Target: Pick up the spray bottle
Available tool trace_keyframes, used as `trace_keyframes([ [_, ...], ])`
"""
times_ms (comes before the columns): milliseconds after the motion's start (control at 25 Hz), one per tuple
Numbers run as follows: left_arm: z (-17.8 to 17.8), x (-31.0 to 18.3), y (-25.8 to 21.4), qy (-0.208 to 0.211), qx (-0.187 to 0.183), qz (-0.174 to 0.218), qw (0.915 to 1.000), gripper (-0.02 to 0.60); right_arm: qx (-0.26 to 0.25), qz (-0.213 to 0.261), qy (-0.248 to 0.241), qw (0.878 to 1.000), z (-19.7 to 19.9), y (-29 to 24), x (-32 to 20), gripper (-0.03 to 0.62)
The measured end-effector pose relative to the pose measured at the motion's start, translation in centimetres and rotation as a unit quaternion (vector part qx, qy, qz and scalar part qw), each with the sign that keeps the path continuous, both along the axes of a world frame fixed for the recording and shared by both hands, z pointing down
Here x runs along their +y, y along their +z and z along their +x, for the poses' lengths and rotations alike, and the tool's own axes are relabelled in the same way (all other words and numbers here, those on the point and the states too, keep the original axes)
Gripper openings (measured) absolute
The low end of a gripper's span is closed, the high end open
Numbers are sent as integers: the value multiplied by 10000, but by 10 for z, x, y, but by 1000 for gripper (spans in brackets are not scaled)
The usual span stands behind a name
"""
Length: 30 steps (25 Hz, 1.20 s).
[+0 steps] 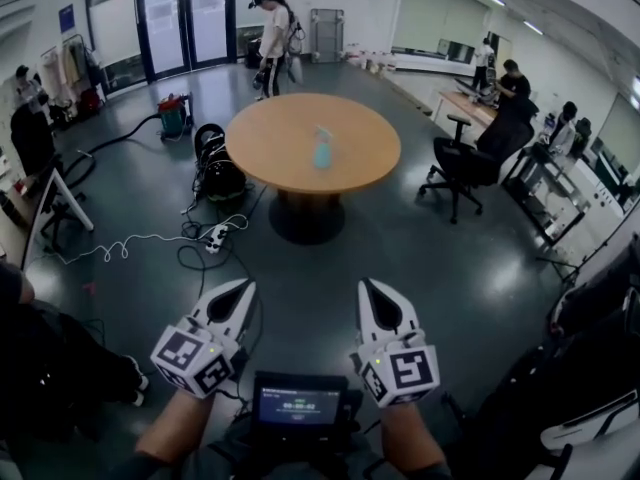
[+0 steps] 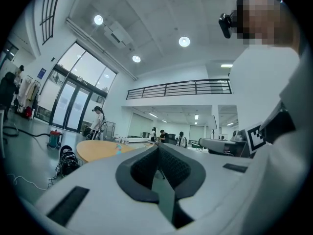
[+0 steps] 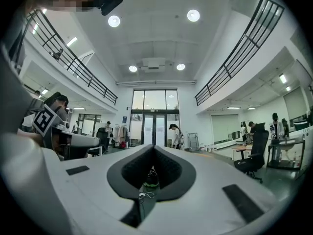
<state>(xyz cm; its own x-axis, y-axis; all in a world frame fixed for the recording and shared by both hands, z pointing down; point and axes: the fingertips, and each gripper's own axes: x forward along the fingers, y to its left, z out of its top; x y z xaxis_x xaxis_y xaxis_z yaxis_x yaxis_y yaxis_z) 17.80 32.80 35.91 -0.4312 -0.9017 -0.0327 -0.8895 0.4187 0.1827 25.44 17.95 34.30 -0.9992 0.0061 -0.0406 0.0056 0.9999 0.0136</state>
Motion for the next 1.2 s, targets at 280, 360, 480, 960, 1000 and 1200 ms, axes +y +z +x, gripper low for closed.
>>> trace_keyframes([
  [280,-7,-27,7,-255,46,-94,9996,2,51,-108,-252,9996,-17,7,-35,11],
  [360,-6,-33,11,-268,56,-178,9995,2,39,-148,-325,9994,-23,7,-40,11],
  [480,-5,-47,15,-236,95,-242,9994,2,58,-175,-371,9991,-30,7,-49,11],
  [960,-63,-68,10,-229,48,-99,9997,2,47,-85,-263,9996,-75,0,-72,11],
  [1000,-70,-70,9,-227,82,-71,9997,2,53,-58,-254,9996,-80,-1,-73,11],
  [1200,-114,-86,10,-87,67,-28,9999,2,77,-33,-133,9999,-118,2,-86,11],
])
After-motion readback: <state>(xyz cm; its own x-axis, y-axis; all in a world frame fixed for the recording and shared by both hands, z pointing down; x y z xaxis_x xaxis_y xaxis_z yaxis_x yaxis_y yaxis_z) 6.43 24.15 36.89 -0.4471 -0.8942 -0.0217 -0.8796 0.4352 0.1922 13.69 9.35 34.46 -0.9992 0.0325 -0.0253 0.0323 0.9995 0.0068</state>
